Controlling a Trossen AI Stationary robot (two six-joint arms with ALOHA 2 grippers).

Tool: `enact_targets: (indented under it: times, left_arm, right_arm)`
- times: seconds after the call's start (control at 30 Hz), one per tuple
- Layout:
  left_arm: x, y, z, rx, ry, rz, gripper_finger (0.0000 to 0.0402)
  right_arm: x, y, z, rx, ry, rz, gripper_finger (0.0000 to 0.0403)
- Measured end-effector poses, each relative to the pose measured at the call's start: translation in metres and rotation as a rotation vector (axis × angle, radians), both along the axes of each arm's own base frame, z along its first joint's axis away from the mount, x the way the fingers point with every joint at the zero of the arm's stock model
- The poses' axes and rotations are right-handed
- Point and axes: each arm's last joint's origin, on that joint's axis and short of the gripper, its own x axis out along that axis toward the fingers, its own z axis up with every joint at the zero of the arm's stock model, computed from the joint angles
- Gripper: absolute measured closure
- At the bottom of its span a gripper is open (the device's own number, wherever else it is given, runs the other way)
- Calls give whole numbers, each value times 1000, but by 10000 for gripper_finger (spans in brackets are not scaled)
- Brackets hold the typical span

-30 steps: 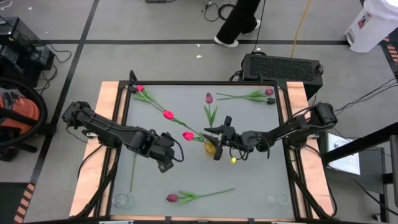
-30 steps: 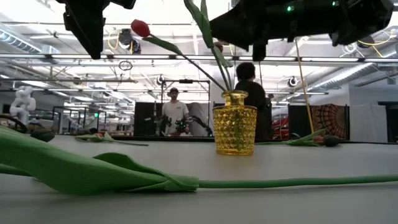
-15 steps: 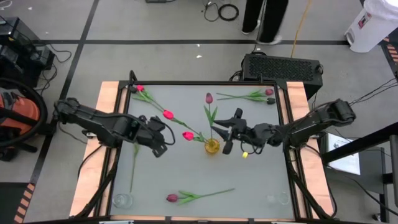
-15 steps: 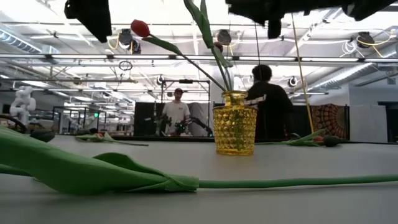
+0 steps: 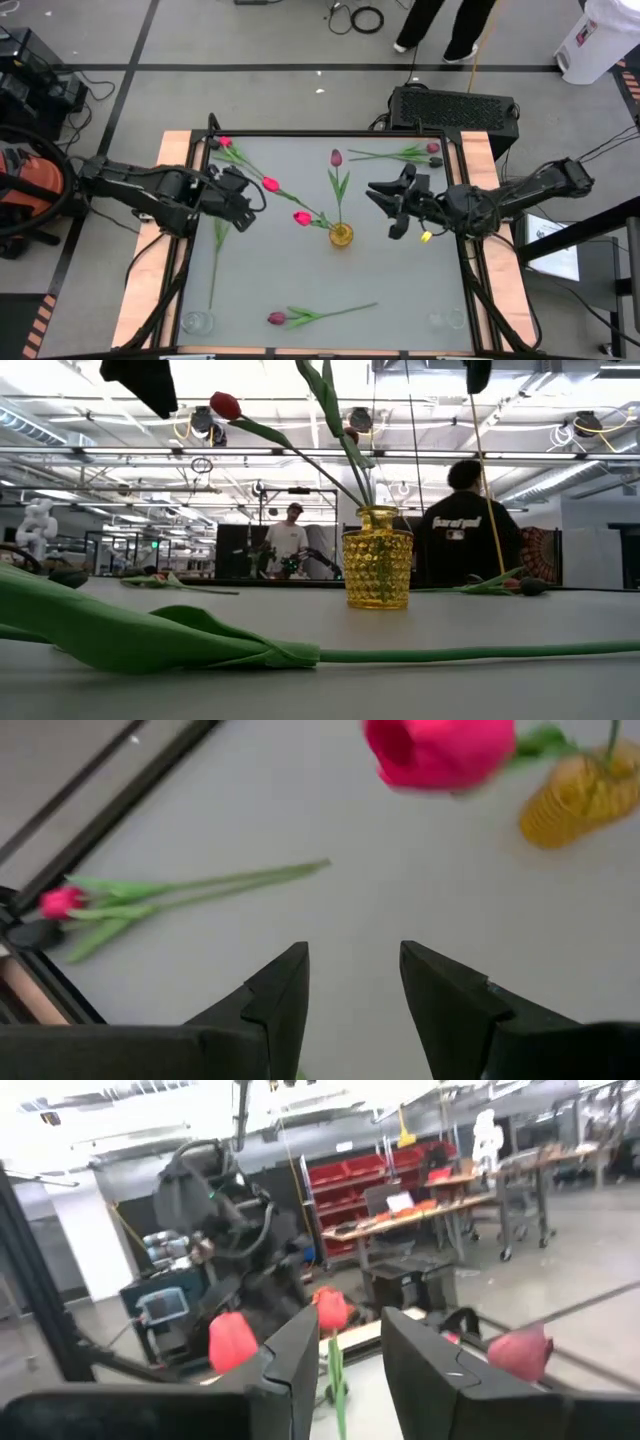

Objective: Sort flowers into vase by color
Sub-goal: Put the bottom pink flower into the yellow vase

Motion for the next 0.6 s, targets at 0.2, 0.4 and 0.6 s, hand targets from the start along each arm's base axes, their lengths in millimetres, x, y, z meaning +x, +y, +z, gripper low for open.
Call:
enact_targets:
  times: [0.2,0.4,0.6]
  left_arm:
    - [1,16,3,43,-8,19,235]
    - [6,36,4,79,3,28,235]
    - [10,48,5,5,-33,26,235]
  right_arm:
    - [-15,2,0,69,51,40,324]
    - [-24,6,5,100,27,76,329]
    - [-26,8,7,103,18,91,330]
